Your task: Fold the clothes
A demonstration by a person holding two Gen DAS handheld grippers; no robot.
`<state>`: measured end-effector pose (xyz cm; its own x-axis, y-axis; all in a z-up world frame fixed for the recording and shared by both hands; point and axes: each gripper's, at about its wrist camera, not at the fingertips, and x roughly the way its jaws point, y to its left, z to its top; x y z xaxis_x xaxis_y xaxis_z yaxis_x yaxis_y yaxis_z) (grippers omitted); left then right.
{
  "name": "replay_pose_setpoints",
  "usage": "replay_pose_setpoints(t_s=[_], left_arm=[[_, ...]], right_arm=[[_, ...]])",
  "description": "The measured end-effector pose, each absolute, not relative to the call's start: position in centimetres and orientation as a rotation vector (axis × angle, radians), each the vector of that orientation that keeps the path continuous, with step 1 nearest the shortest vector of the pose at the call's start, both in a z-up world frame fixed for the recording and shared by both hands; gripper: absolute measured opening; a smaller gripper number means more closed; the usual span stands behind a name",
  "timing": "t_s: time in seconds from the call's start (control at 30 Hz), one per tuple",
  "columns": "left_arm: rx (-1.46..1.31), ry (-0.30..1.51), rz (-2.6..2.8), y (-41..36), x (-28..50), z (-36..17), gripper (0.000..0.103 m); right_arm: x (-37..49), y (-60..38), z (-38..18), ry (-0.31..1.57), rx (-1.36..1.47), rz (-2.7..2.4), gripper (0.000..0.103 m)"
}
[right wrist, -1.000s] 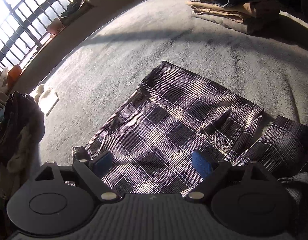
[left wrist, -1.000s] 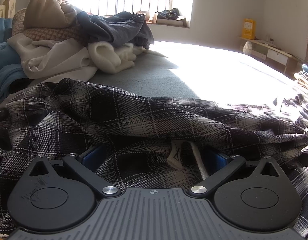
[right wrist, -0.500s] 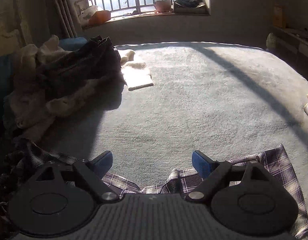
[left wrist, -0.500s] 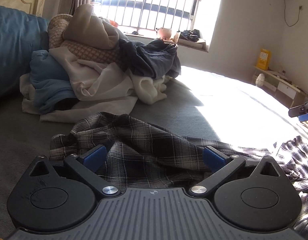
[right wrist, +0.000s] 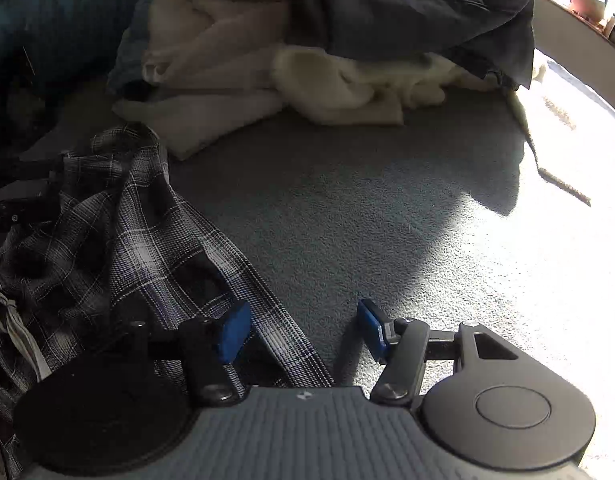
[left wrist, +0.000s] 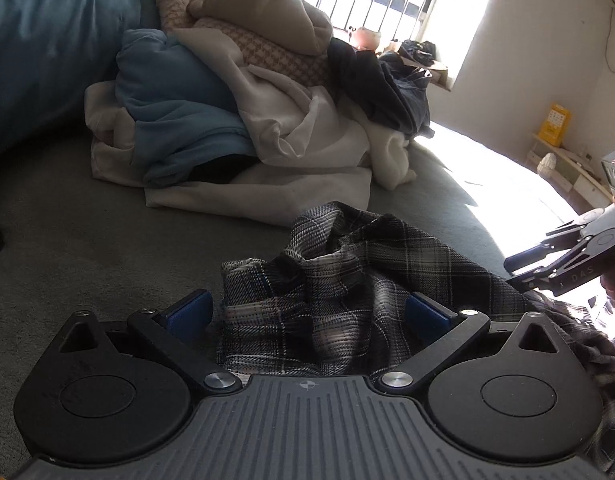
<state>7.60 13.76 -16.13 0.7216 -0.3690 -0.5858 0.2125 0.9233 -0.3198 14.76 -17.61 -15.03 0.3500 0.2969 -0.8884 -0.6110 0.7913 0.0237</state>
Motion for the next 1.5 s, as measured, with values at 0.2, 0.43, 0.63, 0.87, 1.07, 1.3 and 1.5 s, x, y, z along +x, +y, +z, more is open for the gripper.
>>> replay_pose_setpoints(t_s=[0.2,0.43,0.63,0.87,1.07,1.3,1.5], left_arm=[[-0.251,0.694,-0.372,14.7,8.2,-17.3,0.091],[-0.328,0.694,-0.402,16.1,8.7,-17.5,0.075],[-0.47,0.714,-0.441,17.7,9.7,-17.9,0.077],[-0.488,0.687,-0.414,17.5,10.1,-17.7,0.027],[-0.411,0.617,-0.328,17.9,8.7,-15.7,0.021],[-0.371,0.704,-0.267,18.4,9.2,-16.6,0.034],[-0.298,0.617,-0.217,17.8,7.6,-14.3,0.073]], right_arm=[[14.1,-17.1,-15.0,1.125,-0.45,0.648,0.039],[13.0,-14.0,-12.4,0.806,-0.893,0.498,0.0],[16.8,-14.4,-16.2,0.777,-0.873,0.347,0.0],[16.8,-15.0,-17.0,0.745,-0.789,0.326,0.001],[16.2,-15.3,-14.6,0.673,-0.721,0.387,0.001],[18.7,-15.6,-16.2,0.797,-0.509,0.436,0.004],[18.4,-22.8,-10.3,0.83,-0.156,0.438,0.072]])
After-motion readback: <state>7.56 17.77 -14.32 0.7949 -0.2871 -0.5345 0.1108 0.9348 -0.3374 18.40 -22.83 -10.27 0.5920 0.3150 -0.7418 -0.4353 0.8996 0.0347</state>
